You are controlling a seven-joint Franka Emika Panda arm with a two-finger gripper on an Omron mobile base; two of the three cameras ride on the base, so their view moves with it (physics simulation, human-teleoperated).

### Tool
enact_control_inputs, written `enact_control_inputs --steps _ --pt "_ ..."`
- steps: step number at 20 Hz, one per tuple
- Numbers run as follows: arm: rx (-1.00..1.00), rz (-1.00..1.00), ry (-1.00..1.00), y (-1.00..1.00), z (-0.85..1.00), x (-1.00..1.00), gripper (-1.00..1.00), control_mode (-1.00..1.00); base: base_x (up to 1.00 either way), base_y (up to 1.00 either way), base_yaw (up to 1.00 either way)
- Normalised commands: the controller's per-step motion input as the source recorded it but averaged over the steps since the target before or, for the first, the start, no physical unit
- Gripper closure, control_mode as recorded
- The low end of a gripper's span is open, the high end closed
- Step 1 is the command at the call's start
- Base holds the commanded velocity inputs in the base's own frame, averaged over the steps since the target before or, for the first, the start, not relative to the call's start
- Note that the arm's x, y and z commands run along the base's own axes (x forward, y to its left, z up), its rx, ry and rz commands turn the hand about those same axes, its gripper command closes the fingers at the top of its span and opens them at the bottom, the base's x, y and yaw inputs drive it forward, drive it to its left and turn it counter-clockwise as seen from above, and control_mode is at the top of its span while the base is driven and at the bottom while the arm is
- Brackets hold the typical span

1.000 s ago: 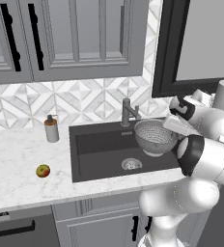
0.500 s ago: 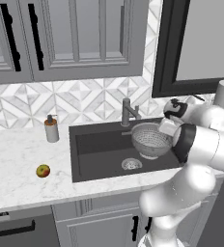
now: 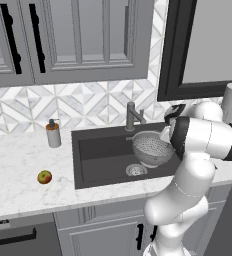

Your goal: Put the colander in the sink, put the apple in the colander, and turn on the sink faucet and pour water over the colander.

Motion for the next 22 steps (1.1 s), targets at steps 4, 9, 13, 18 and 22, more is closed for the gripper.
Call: enact_control_inputs --steps 4,9,13,18,22 --pt "0.0 0.0 0.0 0.16 -0.25 0.29 1.0 -1.0 0.0 0.0 0.0" --pt "0.0 0.0 0.0 0.09 -0.28 0.27 1.0 -1.0 0.0 0.0 0.0" --pt "0.0 0.0 -0.01 0.11 -0.34 0.2 1.0 -1.0 0.0 0.0 0.0" --pt "0.0 0.0 -0.02 0.1 -0.39 0.17 1.0 -1.0 0.0 0.0 0.0" --pt "0.0 0.0 0.0 0.02 -0.35 0.24 1.0 -1.0 0.0 0.0 0.0"
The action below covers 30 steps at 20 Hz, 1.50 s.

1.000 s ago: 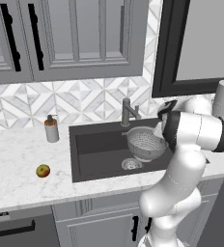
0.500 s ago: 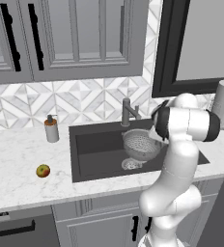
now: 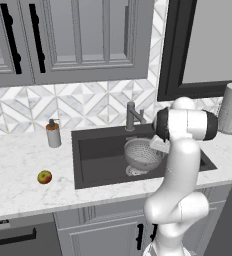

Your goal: Put the colander in the sink, put the apple in the colander, and turn on the sink faucet and pour water over the colander.

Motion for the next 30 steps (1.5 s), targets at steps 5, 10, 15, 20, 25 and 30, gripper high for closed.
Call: enact_control_inputs --steps 5,10,15,20,25,30 --pt "0.0 0.0 0.0 0.01 -0.24 0.27 1.0 -1.0 0.0 0.0 0.0" --pt "0.0 0.0 0.0 0.0 -0.18 0.29 1.0 -1.0 0.0 0.0 0.0" --pt "0.0 0.0 0.0 0.0 -0.16 0.27 1.0 -1.0 0.0 0.0 0.0" --pt "0.0 0.0 -0.01 0.0 -0.23 0.25 1.0 -1.0 0.0 0.0 0.0" --pt "0.0 0.0 -0.01 0.0 -0.25 0.22 1.0 -1.0 0.0 0.0 0.0" --pt "0.0 -0.01 -0.02 0.1 0.0 0.04 -1.0 -1.0 0.0 0.0 0.0"
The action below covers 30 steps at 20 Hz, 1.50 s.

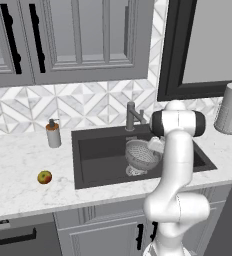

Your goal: Put the colander in the sink, put the apple in the colander, and turn on the sink faucet and pour water over the colander.

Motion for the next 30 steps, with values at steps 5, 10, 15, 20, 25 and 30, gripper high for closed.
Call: enact_control_inputs --steps 5,10,15,20,25,30 --pt "0.0 0.0 -0.07 0.17 0.28 -0.1 -1.0 -1.0 0.0 0.0 0.0" --pt "0.0 0.0 -0.06 0.04 0.48 -0.22 -1.0 -1.0 0.0 0.0 0.0" --pt "0.0 -0.01 -0.04 0.0 0.53 -0.36 -1.0 -1.0 0.0 0.0 0.0" --pt "0.0 0.0 -0.07 0.0 0.76 -0.5 -1.0 -1.0 0.0 0.0 0.0" --pt "0.0 -0.01 -0.01 0.12 0.98 -0.48 -1.0 -1.0 0.0 0.0 0.0" --pt "0.0 -0.01 0.0 0.53 0.75 -0.57 -1.0 -1.0 0.0 0.0 0.0"
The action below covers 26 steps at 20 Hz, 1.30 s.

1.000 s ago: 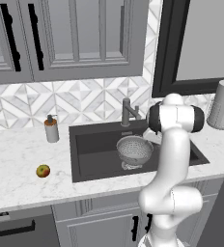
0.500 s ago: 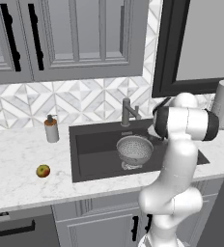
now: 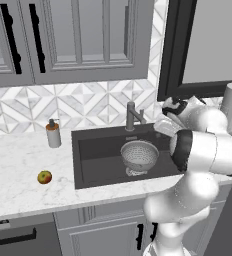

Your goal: Put the colander in the sink, put the apple in the colander, and turn on the sink faucet and pour water over the colander.

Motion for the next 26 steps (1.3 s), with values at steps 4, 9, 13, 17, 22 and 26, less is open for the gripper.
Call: enact_control_inputs --steps 4,9,13,17,22,26 --pt "0.0 0.0 0.0 0.74 0.76 -0.55 -1.0 -1.0 0.0 0.0 0.0" --pt "0.0 0.0 0.0 0.89 0.72 -0.5 -1.0 -1.0 0.0 0.0 0.0" --pt "-0.02 0.0 0.0 0.99 0.4 -0.43 -1.0 -1.0 0.0 0.0 0.0" --pt "-0.1 0.0 0.0 1.0 0.06 -0.28 -1.0 -1.0 0.0 0.0 0.0" --pt "-0.2 0.0 0.0 1.0 0.02 -0.14 -1.0 -1.0 0.0 0.0 0.0" --pt "-0.19 0.01 0.07 1.0 0.08 -0.07 -1.0 -1.0 0.0 0.0 0.0"
